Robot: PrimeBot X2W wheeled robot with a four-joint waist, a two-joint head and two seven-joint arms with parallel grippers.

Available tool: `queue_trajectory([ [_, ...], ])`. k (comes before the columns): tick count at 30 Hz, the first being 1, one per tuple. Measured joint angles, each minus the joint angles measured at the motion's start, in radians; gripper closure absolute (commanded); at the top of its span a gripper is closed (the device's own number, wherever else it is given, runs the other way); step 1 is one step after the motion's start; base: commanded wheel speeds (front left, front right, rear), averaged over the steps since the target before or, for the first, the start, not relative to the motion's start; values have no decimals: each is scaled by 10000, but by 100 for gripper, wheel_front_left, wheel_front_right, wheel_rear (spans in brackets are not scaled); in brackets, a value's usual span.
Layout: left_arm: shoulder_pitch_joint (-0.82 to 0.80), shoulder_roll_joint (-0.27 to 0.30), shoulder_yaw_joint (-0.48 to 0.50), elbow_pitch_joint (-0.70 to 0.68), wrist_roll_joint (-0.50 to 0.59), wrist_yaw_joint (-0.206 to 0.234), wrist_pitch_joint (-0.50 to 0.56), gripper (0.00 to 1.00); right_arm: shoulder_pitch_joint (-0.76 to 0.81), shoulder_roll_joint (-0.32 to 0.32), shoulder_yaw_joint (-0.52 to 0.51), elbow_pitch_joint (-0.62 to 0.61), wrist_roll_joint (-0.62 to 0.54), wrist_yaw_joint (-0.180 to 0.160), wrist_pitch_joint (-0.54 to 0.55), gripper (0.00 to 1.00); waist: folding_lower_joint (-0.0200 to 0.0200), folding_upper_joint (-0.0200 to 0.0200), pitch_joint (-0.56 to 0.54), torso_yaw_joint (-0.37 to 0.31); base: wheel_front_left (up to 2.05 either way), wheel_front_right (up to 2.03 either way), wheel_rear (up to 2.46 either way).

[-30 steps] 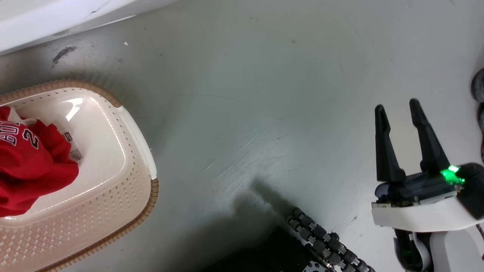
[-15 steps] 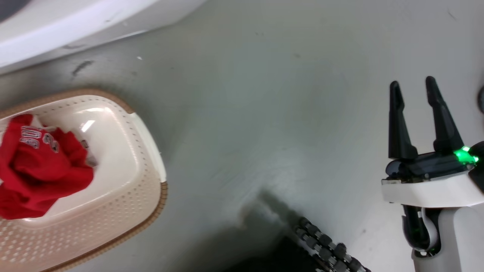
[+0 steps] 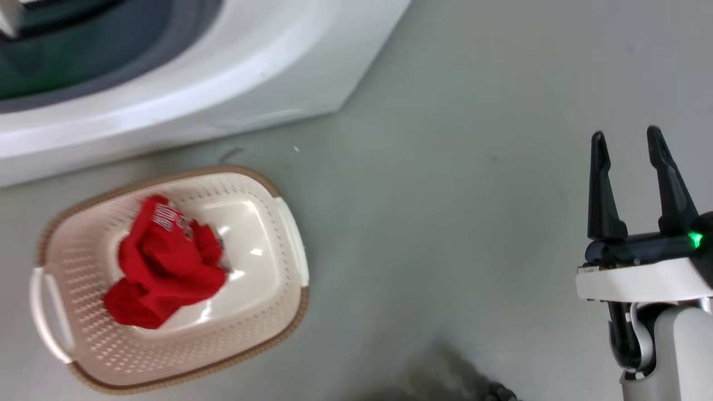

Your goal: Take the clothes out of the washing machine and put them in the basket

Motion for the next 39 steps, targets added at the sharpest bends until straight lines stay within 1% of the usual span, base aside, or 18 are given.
queue_trajectory([
  [1, 263, -58, -8, -31, 12, 4, -408, 100, 46, -2, -33, 27, -102, 0, 0, 0, 0, 0, -205, 93, 0, 0, 0],
  [3, 755, -234, 17, -96, 56, 190, -1281, 100, 185, 4, -84, 98, -265, 0, 0, 0, -1, 0, -612, 274, 0, 0, 0],
  [5, 1438, -443, 44, -173, -33, 345, -1910, 100, 339, 0, -157, 188, -380, 0, 0, 0, -2, 0, -1022, 449, 0, 0, 0],
  [8, 2361, -715, 0, -424, -65, 604, -2667, 100, 438, 0, -215, 309, -531, 0, 0, 0, -2, 0, -1607, 718, 0, 0, 0],
  [11, 2990, -782, 15, -871, 94, 930, -3114, 100, 583, 2, -293, 387, -650, 0, 0, 0, -3, 0, -2176, 974, 0, 0, 0],
  [16, 4152, -834, 238, -2140, 648, 1574, -3304, 100, 942, -4, -431, 614, -830, 0, 0, 0, -3, 0, -3068, 1380, 0, 0, 0],
  [21, 5427, -803, 1605, -4328, 1549, 2460, -3310, 100, 1332, -6, -493, 740, -991, 0, 0, 0, -3, 0, -3884, 1796, 0, 0, 0],
  [25, 6743, -951, 2602, -5994, 2220, 2926, -3310, 100, 1503, -4, -541, 832, -1087, 0, 0, 0, -2, 0, -4454, 2126, 0, 0, 0],
  [28, 7514, -1131, 3210, -7008, 2660, 3114, -3313, 100, 1639, -4, -543, 878, -1129, 0, 0, 0, -2, 0, -4824, 2354, 0, 0, 0],
  [30, 8043, -1200, 3404, -7557, 2890, 3183, -3327, 100, 1708, -4, -510, 886, -1164, 0, 0, 0, -2, 0, -5044, 2491, 0, 0, 0],
  [35, 9224, -1275, 3689, -8589, 3095, 3446, -3336, 100, 1812, -2, -454, 890, -1183, 0, 0, 0, -2, 0, -5345, 2755, 0, 0, 0],
  [37, 9714, -1290, 3718, -8857, 3200, 3582, -3338, 100, 1810, -2, -460, 861, -1170, 0, 0, 0, -3, 0, -5285, 2771, 0, 0, 0],
  [39, 10157, -1400, 3664, -8941, 3233, 3613, -3338, 100, 1809, -2, -527, 865, -1131, 0, 0, 0, -1, 0, -5164, 2778, 0, 0, 0],
])
